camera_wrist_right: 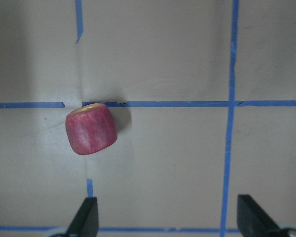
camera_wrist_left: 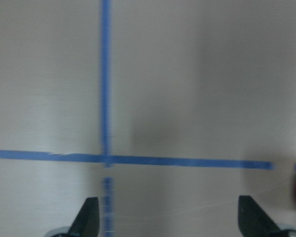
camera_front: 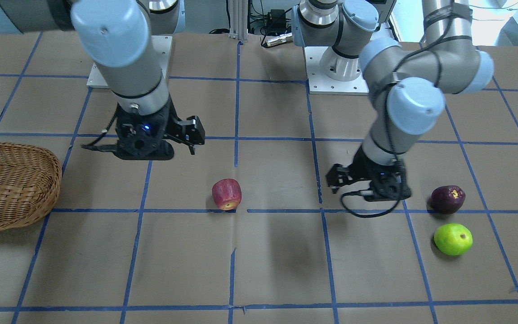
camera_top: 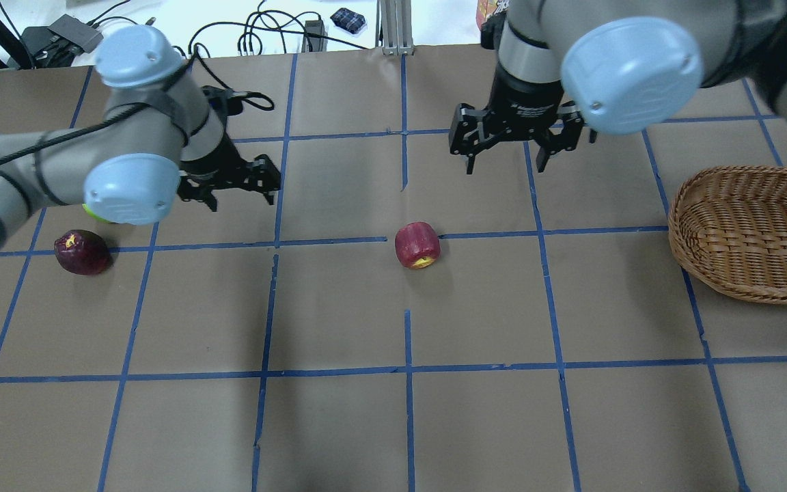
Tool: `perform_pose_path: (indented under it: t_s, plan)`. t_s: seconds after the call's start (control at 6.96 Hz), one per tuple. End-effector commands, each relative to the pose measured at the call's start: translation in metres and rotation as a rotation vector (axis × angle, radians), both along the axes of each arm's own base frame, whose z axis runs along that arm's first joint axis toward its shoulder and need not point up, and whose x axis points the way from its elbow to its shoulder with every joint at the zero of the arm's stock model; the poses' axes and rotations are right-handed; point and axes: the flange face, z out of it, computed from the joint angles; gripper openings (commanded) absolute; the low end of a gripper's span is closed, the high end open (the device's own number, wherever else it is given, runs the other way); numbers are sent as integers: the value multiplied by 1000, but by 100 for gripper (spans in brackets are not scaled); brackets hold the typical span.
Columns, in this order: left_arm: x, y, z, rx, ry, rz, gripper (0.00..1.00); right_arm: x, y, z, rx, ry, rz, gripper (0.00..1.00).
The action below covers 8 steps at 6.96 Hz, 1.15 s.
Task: Put all apples into basket
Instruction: 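Grasp the red apple with the right gripper while the left grasps the dark purple apple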
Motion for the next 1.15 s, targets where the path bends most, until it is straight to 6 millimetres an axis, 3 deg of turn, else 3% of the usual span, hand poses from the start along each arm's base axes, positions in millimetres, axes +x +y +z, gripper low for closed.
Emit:
perform_pose_path:
  t_s: [0.0, 0.14, 0.29, 0.43, 0.58, 1.01]
  plan:
    - [163, 11, -4, 49, 1, -14, 100, 65, -26, -98, -4, 13, 77, 100]
    - [203, 15, -9, 47, 3, -54, 100, 83, -31, -143, 18, 9, 89, 100]
    - [235, 23, -39, 88, 34, -109, 100, 88, -34, -170, 14, 15, 103, 100]
    - [265, 23, -48, 107, -17, -109, 100, 87, -28, -196, 56, 33, 115, 100]
    - [272, 19, -60, 115, -35, -113, 100, 86, -25, -210, 76, 35, 145, 100]
    - [277, 7, -102, 114, -4, -136, 100, 91, -18, -212, 85, 25, 166, 100]
